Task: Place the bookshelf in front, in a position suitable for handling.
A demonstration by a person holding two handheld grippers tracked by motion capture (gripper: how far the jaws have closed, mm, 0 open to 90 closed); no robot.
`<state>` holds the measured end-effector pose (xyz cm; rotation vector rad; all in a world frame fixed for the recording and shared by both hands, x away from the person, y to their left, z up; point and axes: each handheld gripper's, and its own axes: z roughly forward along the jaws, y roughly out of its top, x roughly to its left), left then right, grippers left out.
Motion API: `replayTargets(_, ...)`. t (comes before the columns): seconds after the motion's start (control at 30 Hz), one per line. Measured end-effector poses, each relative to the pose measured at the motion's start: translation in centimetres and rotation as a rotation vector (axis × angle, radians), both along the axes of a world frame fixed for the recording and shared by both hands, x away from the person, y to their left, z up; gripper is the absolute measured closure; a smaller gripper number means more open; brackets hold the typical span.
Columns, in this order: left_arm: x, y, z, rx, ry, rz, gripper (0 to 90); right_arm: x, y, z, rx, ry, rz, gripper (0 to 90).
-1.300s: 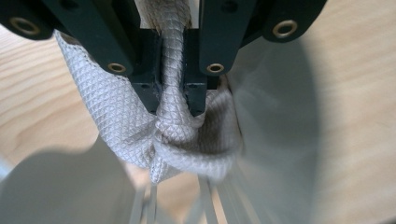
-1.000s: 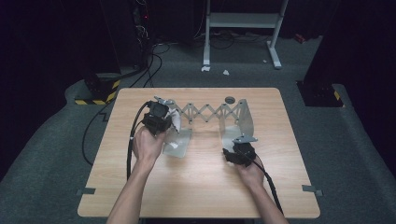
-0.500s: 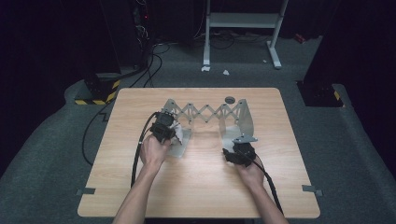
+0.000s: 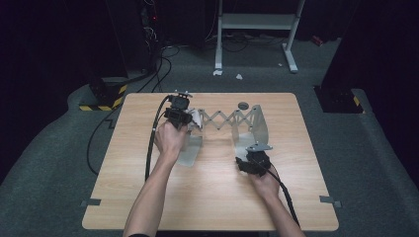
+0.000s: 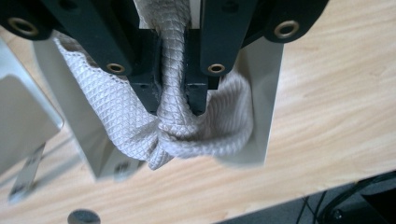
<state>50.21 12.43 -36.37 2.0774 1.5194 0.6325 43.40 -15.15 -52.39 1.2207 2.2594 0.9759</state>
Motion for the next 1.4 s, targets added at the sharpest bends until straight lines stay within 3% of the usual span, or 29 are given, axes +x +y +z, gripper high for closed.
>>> replayTargets(0.1,0.7,-0.3,-0.5,-0.01,0.014,-0.002,79.9,0.0,0.0,0.0,0.0,0.0,0.0,40.6)
replayTargets(0.23,1.6,-0.9,-2.0,0.026,0.067,-0.012,79.9,0.0,0.0,0.0,-0.001,-0.001,0.003,40.5)
replayTargets(0.33,1.8,-1.3,-3.8,0.035,0.097,-0.015,79.8,0.0,0.0,0.0,0.002,0.001,0.0,40.5)
replayTargets(0.5,2.0,-1.6,-7.8,0.082,0.185,-0.019,79.8,0.0,0.0,0.0,0.001,0.001,0.0,40.5)
replayTargets(0.6,1.8,-1.4,-9.5,0.057,0.207,-0.021,79.8,0.0,0.0,0.0,0.003,0.001,0.001,40.5)
replayTargets(0.7,1.7,-1.4,-8.8,0.026,0.187,-0.034,79.8,0.0,0.0,0.0,0.002,0.002,-0.001,40.4)
replayTargets(0.83,1.3,-1.4,-6.0,-0.035,0.107,-0.053,79.8,0.0,0.0,0.0,0.001,0.001,0.0,40.5)
replayTargets(0.97,0.9,-1.8,-3.2,-0.048,0.015,-0.081,79.8,0.0,0.0,0.0,0.0,0.001,0.0,40.5)
replayTargets(1.07,1.1,-1.7,-2.4,-0.05,-0.018,-0.095,79.5,0.0,0.0,0.0,0.002,0.001,0.001,40.5)
replayTargets(1.23,1.9,-0.8,-3.1,-0.078,0.003,-0.057,79.4,0.0,0.0,0.0,0.001,0.001,0.0,40.5)
replayTargets(1.4,2.1,-1.9,-5.2,-0.06,0.044,-0.073,79.4,0.0,0.0,0.0,0.001,0.002,-0.001,40.5)
